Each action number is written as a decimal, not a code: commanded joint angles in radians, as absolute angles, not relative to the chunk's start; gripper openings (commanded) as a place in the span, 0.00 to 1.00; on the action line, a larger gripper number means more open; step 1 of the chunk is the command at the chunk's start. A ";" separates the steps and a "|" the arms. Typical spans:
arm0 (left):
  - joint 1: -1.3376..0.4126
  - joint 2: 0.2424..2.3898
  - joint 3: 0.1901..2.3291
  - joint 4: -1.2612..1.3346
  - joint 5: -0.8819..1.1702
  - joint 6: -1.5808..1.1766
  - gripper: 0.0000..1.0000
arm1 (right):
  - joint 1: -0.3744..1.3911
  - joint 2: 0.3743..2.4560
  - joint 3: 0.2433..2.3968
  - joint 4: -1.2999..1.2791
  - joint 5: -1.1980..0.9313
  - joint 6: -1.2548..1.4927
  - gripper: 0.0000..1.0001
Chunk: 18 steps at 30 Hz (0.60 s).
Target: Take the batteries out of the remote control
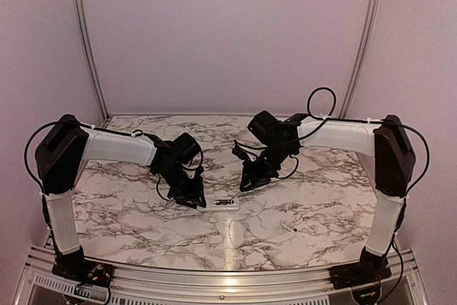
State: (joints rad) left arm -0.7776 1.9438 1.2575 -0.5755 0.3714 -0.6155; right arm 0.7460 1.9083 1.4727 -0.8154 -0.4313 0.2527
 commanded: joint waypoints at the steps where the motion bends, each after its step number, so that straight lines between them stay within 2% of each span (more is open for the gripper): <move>1: -0.793 2.014 1.272 -0.542 0.351 -0.602 0.26 | 0.733 1.903 1.431 -0.767 -0.477 0.233 0.00; 18: -0.795 2.038 1.300 -0.562 0.360 -0.593 0.25 | 0.696 1.928 1.394 -0.664 -0.613 0.230 0.00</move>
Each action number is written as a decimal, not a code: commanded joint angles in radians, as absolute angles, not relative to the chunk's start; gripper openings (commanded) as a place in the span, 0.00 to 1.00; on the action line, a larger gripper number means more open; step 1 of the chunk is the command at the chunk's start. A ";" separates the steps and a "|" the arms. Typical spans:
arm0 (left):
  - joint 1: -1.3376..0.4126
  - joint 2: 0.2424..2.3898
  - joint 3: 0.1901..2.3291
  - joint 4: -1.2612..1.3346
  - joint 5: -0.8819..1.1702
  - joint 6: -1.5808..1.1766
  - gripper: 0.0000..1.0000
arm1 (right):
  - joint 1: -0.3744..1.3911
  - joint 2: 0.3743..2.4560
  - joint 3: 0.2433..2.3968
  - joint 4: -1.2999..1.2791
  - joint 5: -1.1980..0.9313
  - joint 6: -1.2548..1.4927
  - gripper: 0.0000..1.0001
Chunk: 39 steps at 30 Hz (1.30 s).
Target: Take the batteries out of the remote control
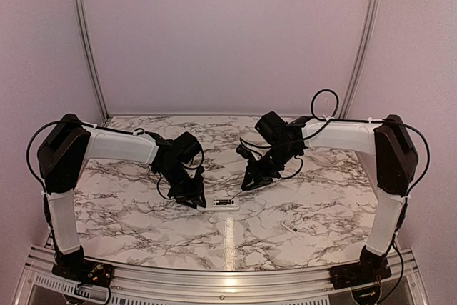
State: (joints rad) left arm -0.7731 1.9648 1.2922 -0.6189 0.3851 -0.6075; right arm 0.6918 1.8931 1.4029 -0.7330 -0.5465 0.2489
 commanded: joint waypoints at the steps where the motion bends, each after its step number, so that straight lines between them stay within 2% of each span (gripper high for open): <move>1: -0.794 2.038 1.301 -0.563 0.360 -0.593 0.25 | 0.694 1.931 1.394 -0.663 -0.621 0.226 0.00; 17: -0.793 2.026 1.291 -0.566 0.354 -0.596 0.25 | 0.682 1.930 1.340 -0.621 -0.668 0.213 0.00; 39: -0.794 2.019 1.286 -0.572 0.361 -0.589 0.24 | 0.660 1.872 1.176 -0.435 -0.780 0.272 0.00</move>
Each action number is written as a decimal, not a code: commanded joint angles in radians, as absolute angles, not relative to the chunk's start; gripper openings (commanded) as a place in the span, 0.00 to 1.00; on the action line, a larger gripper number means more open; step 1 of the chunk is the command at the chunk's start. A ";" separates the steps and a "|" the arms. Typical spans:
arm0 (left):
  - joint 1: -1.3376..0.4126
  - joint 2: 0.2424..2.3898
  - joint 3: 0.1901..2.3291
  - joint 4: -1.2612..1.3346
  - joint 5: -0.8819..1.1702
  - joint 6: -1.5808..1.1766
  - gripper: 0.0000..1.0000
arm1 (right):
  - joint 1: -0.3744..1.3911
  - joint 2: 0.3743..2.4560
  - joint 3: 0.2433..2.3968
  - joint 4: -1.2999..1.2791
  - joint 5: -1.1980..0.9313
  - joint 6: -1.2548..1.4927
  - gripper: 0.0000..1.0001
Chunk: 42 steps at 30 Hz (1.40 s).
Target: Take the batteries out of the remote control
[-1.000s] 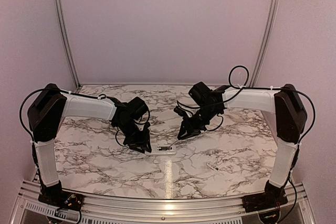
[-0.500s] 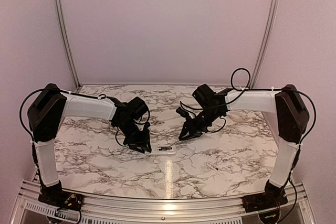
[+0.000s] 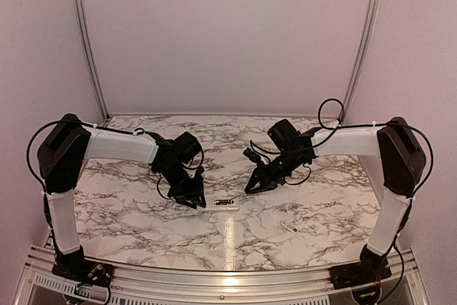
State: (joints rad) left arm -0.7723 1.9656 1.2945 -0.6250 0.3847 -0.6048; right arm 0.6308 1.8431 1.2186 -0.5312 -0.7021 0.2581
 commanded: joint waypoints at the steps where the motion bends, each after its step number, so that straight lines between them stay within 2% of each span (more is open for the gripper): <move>1: -0.794 2.019 1.287 -0.571 0.361 -0.589 0.24 | 0.658 1.871 1.171 -0.431 -0.781 0.271 0.00; 22: -0.793 2.015 1.272 -0.571 0.353 -0.591 0.24 | 0.648 1.882 1.086 -0.370 -0.795 0.242 0.00; 42: -0.794 2.038 1.297 -0.572 0.355 -0.591 0.23 | 0.647 1.870 1.170 -0.471 -0.889 0.159 0.00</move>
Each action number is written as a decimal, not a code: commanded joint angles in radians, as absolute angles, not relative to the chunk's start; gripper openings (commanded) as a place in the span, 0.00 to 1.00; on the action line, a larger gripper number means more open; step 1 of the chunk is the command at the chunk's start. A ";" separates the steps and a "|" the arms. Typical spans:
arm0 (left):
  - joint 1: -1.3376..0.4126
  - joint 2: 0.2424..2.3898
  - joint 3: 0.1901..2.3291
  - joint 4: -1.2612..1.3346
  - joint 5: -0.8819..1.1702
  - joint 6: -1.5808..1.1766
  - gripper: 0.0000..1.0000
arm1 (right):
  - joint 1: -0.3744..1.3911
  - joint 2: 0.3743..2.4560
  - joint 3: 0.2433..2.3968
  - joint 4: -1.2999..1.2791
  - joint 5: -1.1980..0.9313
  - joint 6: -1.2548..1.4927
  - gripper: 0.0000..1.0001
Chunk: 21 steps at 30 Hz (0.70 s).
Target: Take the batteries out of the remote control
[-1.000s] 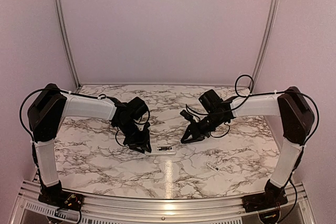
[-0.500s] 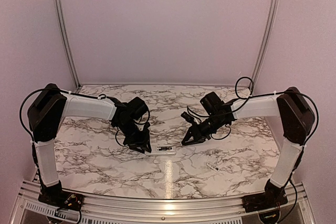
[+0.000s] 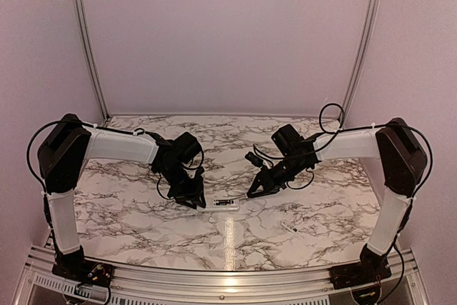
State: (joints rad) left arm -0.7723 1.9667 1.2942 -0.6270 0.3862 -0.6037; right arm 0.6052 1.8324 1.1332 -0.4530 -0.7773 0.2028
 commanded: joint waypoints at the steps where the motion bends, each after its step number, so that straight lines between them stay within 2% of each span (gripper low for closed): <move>1: -0.793 2.039 1.299 -0.572 0.354 -0.591 0.23 | 0.647 1.870 1.174 -0.475 -0.889 0.158 0.00; 21: -0.794 2.060 1.317 -0.571 0.357 -0.586 0.22 | 0.658 1.867 1.218 -0.526 -0.923 0.127 0.00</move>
